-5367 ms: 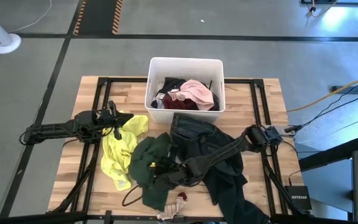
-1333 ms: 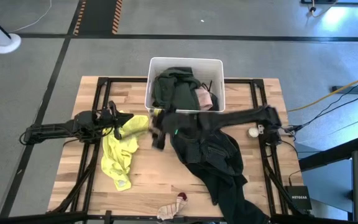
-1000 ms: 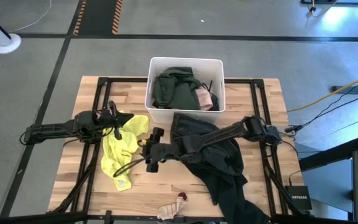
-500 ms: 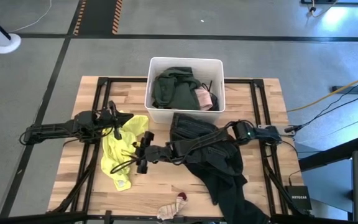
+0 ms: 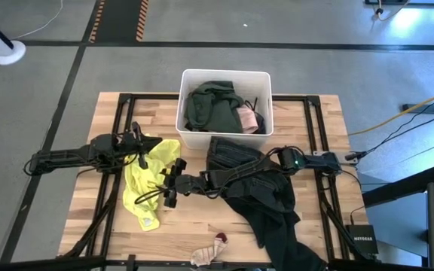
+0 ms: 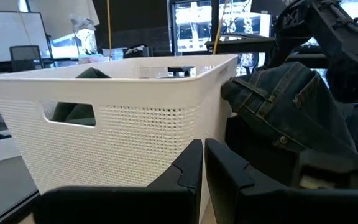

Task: Sort clothes
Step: Put the yellow shirt into the white laundry organizer

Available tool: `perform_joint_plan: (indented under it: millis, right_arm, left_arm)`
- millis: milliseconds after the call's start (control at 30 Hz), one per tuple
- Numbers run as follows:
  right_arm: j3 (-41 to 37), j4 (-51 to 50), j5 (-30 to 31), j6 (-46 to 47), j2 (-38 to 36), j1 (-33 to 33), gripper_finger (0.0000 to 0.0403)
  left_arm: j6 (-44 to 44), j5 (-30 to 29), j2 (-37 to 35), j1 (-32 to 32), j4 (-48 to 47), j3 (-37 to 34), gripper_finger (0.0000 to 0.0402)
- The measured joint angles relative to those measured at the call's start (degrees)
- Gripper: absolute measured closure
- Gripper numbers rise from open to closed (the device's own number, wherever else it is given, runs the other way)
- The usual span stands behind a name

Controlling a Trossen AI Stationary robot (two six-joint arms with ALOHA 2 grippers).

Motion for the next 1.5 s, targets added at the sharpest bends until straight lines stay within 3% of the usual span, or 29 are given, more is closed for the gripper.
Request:
perform_joint_plan:
  millis: [200,700,867,1133,1500]
  right_arm:
    - [-0.03,-0.64,3.18,0.34,1.64,-0.38,0.0137]
    - [-0.05,-3.66,2.38,0.71,4.05,-1.54,0.0145]
    - [-0.05,-4.39,2.22,0.71,4.05,-1.61,0.0210]
    - [-0.05,-7.76,2.11,0.48,4.05,-1.92,0.0386]
    - [0.00,-15.17,3.73,-4.21,-2.44,0.48,0.0392]
  left_arm:
    - [-0.06,0.01,0.06,0.00,-0.02,0.00,0.0389]
    - [-0.37,-0.01,0.46,-0.02,-0.01,0.00,0.0389]
    - [-0.38,-0.01,0.44,-0.02,-0.02,0.00,0.0389]
    - [-0.39,-0.01,0.43,-0.02,-0.02,0.00,0.0389]
    - [-0.72,-0.01,0.43,-0.02,-0.02,0.00,0.0389]
